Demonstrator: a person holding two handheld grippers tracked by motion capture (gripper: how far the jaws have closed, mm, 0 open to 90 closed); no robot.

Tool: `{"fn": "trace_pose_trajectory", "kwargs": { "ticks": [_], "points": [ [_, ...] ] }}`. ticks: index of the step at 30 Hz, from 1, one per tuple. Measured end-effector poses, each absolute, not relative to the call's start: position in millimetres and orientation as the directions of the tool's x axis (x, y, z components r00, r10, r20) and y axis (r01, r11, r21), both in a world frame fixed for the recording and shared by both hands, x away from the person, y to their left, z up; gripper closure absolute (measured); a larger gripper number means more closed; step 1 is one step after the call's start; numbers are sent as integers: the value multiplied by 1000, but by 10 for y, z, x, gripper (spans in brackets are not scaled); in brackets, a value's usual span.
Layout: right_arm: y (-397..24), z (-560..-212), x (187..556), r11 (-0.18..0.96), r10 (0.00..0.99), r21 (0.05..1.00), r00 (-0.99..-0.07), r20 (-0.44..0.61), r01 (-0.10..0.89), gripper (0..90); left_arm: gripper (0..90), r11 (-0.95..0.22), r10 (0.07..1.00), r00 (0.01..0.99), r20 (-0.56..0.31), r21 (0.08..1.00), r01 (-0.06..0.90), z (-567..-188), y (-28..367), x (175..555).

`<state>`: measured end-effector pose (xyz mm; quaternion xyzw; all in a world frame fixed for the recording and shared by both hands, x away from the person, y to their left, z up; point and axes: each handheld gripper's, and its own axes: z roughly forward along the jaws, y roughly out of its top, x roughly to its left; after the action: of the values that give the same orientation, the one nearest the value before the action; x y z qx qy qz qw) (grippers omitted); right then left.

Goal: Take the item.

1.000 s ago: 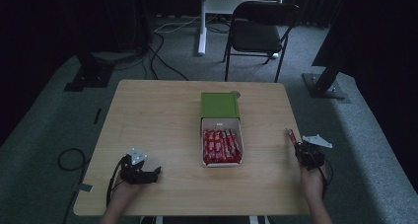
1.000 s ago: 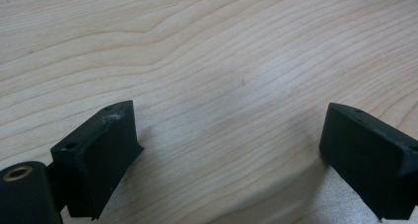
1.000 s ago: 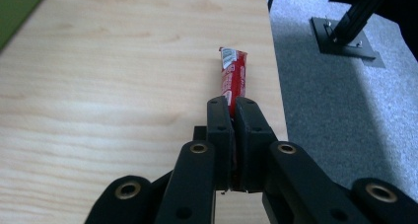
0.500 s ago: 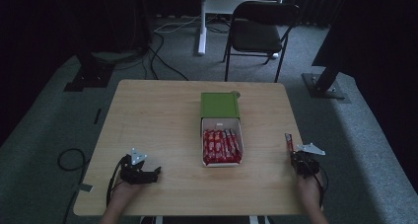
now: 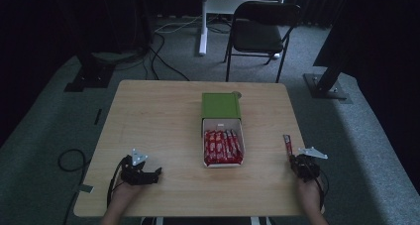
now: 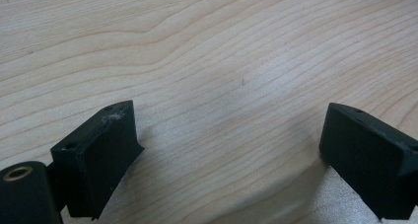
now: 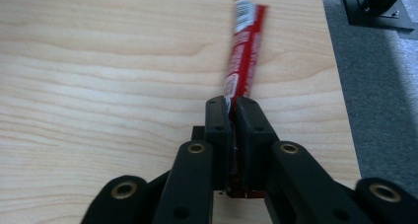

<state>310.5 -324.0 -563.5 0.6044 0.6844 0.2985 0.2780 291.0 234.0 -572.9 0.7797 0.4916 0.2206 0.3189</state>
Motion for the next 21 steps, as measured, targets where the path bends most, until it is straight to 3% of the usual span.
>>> {"fn": "trace_pose_trajectory", "kwargs": {
  "ticks": [6,21],
  "points": [
    [-3274,-5527,3107,54,992,764,-124,34,643,728,86,-313,907,419,30,714,626,-5729,2339,2910],
    [-3250,-5329,3154,35,982,774,-167,92,632,287,86,-313,908,419,30,714,626,-5729,2338,2910]
  ]
}}
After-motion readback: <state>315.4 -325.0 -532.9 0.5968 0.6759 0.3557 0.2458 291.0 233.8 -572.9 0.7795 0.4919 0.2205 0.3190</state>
